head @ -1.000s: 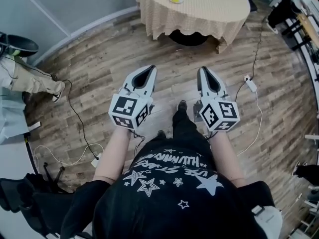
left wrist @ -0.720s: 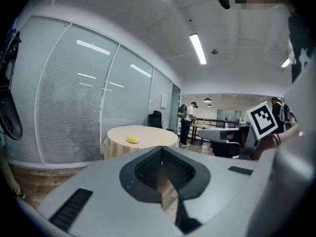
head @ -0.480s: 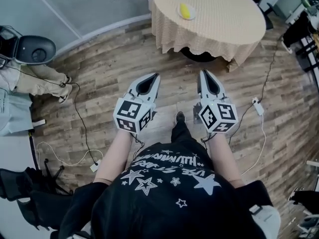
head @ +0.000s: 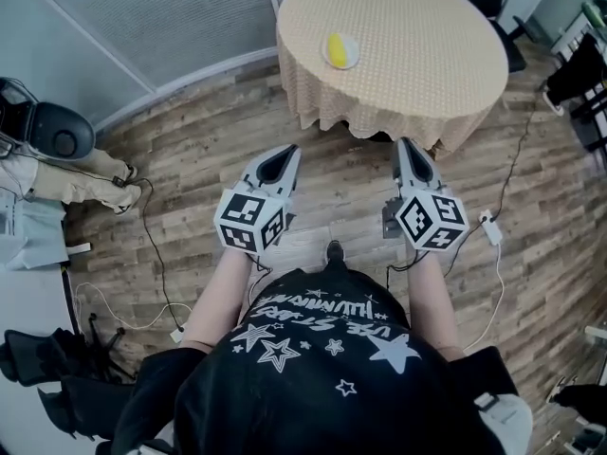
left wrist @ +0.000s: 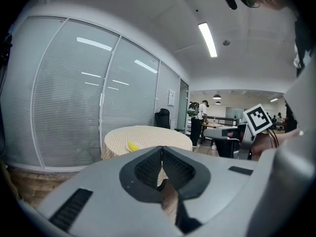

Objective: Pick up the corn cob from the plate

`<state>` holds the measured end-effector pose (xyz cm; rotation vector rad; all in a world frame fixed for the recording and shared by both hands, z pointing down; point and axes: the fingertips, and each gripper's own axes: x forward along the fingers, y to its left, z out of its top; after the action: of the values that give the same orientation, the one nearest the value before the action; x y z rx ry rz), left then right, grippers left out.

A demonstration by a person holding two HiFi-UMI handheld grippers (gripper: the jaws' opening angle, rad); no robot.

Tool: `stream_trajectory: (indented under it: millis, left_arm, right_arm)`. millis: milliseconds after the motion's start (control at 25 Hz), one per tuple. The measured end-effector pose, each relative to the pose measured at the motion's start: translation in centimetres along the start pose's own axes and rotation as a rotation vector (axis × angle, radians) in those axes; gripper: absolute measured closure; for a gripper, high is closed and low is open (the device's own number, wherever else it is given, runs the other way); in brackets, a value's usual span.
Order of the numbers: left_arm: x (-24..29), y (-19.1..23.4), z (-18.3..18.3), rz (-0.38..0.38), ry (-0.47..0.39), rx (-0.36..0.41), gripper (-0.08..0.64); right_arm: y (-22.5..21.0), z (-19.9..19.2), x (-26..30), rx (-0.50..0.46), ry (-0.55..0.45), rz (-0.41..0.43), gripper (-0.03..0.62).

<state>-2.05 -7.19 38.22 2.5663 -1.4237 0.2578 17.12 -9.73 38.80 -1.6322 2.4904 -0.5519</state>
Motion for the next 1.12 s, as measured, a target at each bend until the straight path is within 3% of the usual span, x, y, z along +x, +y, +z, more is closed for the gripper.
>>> stream_trajectory:
  millis: [240, 440, 680, 1120]
  left_arm:
    - [3.2, 0.7, 1.3, 0.055, -0.009, -0.002, 0.551]
    - [4.0, 1.8, 1.6, 0.076, 0.006, -0.007, 0.551]
    - [6.1, 3.2, 1.9, 0.055, -0.002, -0.012, 0.551]
    - [13.0, 9.4, 2.5, 0.006, -0.027, -0.053, 0.551]
  right_arm:
    - [-4.0, 1.1, 3.1, 0.004, 0.029, 0.021, 0.558]
    - [-3.1, 0.6, 5.6, 0.002, 0.061, 0.07, 0.558]
    - [-2.9, -0.8, 7.8, 0.012, 0.103, 0.076, 0.558]
    - [-5.1, 0.1, 14.8, -0.036, 0.114, 0.019, 0.558]
